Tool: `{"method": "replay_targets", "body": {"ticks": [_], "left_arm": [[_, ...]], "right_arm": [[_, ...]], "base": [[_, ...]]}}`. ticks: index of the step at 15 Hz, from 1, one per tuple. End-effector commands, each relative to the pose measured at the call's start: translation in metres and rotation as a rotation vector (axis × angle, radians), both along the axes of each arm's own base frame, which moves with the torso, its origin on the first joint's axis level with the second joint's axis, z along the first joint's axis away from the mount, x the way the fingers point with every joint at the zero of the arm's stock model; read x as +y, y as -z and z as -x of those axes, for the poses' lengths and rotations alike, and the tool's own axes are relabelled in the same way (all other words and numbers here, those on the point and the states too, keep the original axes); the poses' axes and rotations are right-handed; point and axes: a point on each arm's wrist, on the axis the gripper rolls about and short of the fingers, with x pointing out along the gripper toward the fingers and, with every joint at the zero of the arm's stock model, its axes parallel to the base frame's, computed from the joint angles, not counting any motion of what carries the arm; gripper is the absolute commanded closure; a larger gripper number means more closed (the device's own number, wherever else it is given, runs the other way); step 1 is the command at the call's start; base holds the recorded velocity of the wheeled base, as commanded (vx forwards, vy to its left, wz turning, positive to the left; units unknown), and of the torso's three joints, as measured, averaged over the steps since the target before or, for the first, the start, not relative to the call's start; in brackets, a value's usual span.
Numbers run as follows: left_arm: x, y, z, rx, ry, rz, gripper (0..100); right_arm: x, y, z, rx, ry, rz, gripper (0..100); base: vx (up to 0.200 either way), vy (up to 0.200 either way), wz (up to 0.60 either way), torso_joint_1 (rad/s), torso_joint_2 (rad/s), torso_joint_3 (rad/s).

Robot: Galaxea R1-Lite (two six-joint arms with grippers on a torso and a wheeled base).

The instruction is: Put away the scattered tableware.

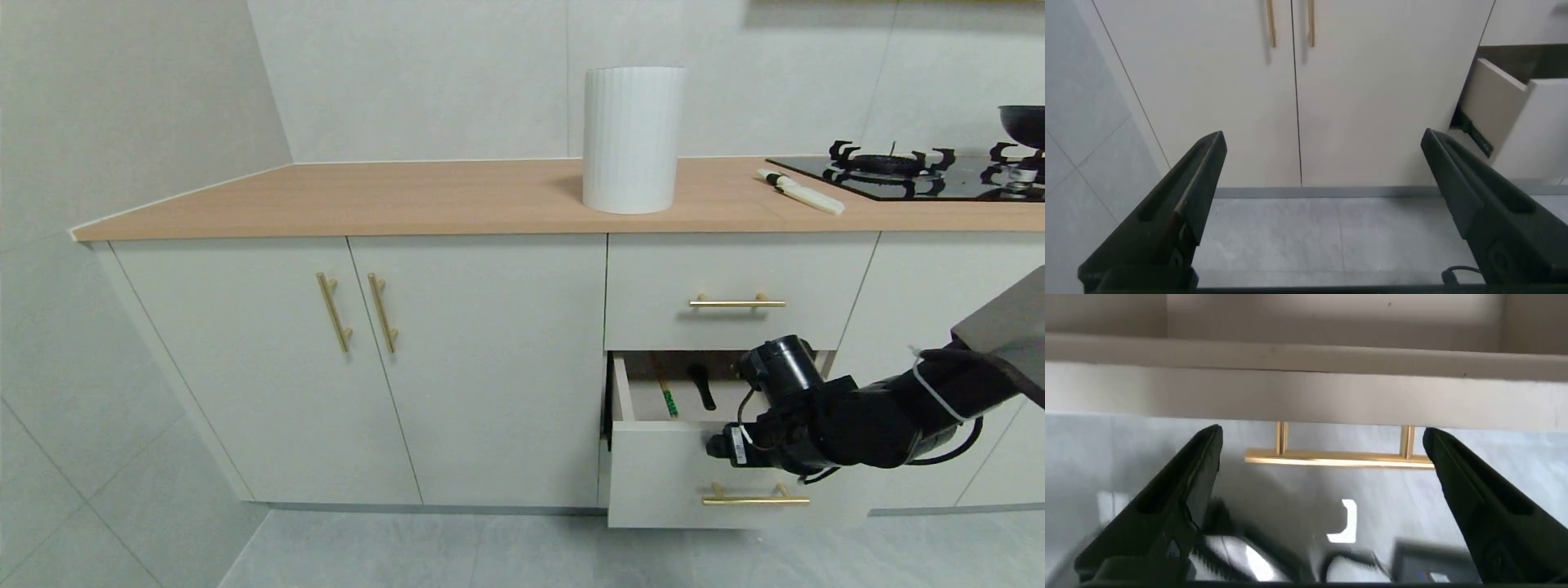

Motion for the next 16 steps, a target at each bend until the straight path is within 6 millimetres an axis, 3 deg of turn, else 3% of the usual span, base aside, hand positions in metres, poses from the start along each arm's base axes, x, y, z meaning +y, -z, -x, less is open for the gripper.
{"method": "replay_targets", "body": {"ticks": [1, 9, 16], "left_arm": [[0.000, 0.000, 0.000, 0.001, 0.001, 0.000, 0], [0.000, 0.000, 0.000, 0.001, 0.000, 0.000, 0], [0.000, 0.000, 0.000, 0.000, 0.000, 0.000, 0]], "right_arm": [[-0.008, 0.018, -0.010, -0.009, 0.036, -0.005, 0], [-0.017, 0.047, -0.042, -0.251, 0.139, -0.079, 0], [-0.028, 0.060, -0.077, -0.431, 0.262, -0.188, 0]], "base": [[0.000, 0.000, 0.00, 0.000, 0.00, 0.000], [0.000, 0.000, 0.00, 0.000, 0.00, 0.000], [0.000, 0.000, 0.00, 0.000, 0.00, 0.000]]}}
